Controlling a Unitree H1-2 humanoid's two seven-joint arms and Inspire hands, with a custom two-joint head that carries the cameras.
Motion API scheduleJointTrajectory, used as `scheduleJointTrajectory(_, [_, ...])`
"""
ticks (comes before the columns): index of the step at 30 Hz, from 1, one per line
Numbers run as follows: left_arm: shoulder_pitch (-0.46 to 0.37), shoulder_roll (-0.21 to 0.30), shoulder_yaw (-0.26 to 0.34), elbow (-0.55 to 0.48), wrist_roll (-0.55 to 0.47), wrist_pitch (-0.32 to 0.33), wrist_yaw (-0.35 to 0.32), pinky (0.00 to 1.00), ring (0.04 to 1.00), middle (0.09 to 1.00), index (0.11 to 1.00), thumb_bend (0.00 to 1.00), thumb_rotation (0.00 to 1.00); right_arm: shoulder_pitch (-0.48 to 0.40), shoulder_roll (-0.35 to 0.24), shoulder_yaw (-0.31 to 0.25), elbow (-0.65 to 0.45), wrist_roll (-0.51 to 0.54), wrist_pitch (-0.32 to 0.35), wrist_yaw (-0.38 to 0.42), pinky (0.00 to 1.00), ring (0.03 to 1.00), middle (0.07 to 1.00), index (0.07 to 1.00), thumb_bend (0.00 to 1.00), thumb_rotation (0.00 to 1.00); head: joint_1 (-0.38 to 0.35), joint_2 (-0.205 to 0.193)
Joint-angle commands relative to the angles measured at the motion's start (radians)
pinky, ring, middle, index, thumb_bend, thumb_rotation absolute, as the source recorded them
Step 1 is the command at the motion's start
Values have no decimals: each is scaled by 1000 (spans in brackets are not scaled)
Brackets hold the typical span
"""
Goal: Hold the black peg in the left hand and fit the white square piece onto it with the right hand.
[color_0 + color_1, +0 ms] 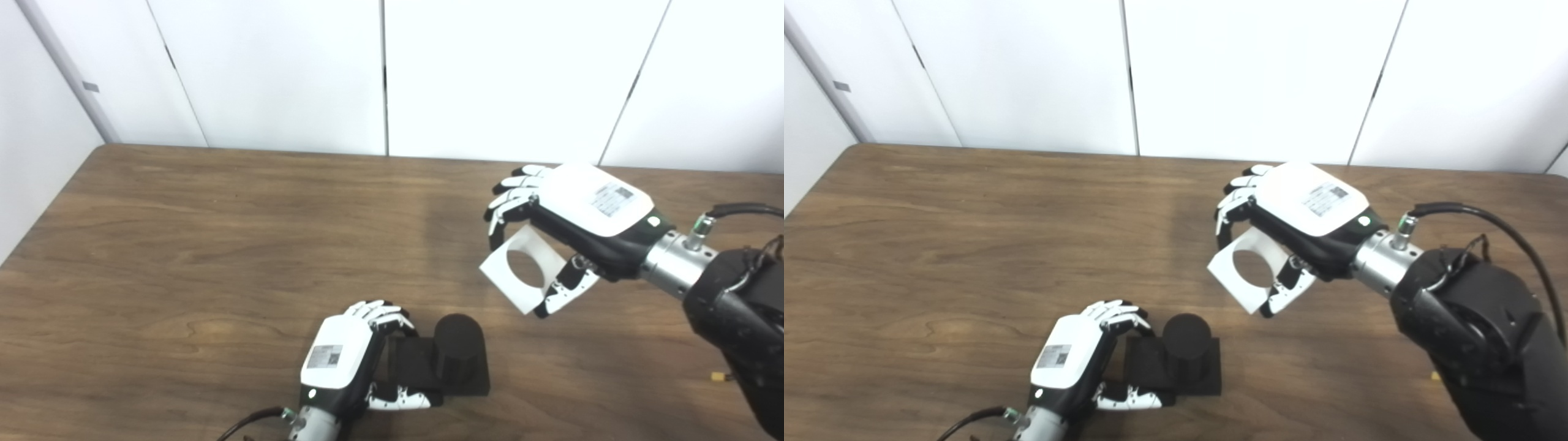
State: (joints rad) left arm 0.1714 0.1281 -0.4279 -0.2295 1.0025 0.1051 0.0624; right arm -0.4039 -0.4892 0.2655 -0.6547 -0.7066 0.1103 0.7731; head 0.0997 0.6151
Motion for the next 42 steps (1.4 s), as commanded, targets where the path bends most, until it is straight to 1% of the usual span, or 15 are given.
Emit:
scheduleJointTrajectory(1, [3, 25, 1, 79, 49, 68, -76, 852, 826, 756, 489, 513, 50, -28, 4, -13, -30, 6, -7, -11, 915, 863, 748, 481, 523, 129, -1, 0])
scheduleJointTrajectory(8, [-29, 47, 7, 105, 40, 60, -80, 851, 820, 751, 489, 514, 48, -17, 39, -3, -45, -16, -6, -2, 946, 874, 755, 482, 523, 129, -30, 2])
scheduleJointTrajectory(14, [-48, 67, 6, 125, 37, 50, -76, 848, 818, 751, 489, 513, 49, -5, 65, 10, -45, -45, -24, -8, 937, 866, 753, 482, 523, 129, -60, 3])
scheduleJointTrajectory(21, [-57, 84, 9, 124, 25, 47, -75, 849, 818, 751, 489, 513, 50, 5, 85, 26, -45, -70, -17, 3, 944, 875, 761, 482, 524, 131, -88, 12])
scheduleJointTrajectory(26, [-61, 92, 10, 123, 20, 43, -72, 852, 817, 749, 489, 512, 50, 15, 100, 42, -33, -86, -22, 4, 958, 880, 762, 481, 524, 132, -94, 20])
scheduleJointTrajectory(36, [-64, 97, 11, 110, 8, 47, -78, 857, 818, 749, 489, 512, 50, 24, 103, 74, 4, -87, -31, 13, 951, 893, 771, 483, 523, 130, -99, 35])
scheduleJointTrajectory(42, [-60, 99, 11, 106, 6, 45, -77, 851, 816, 747, 489, 512, 50, 35, 101, 84, 14, -91, -38, 12, 948, 888, 767, 483, 524, 131, -100, 40])
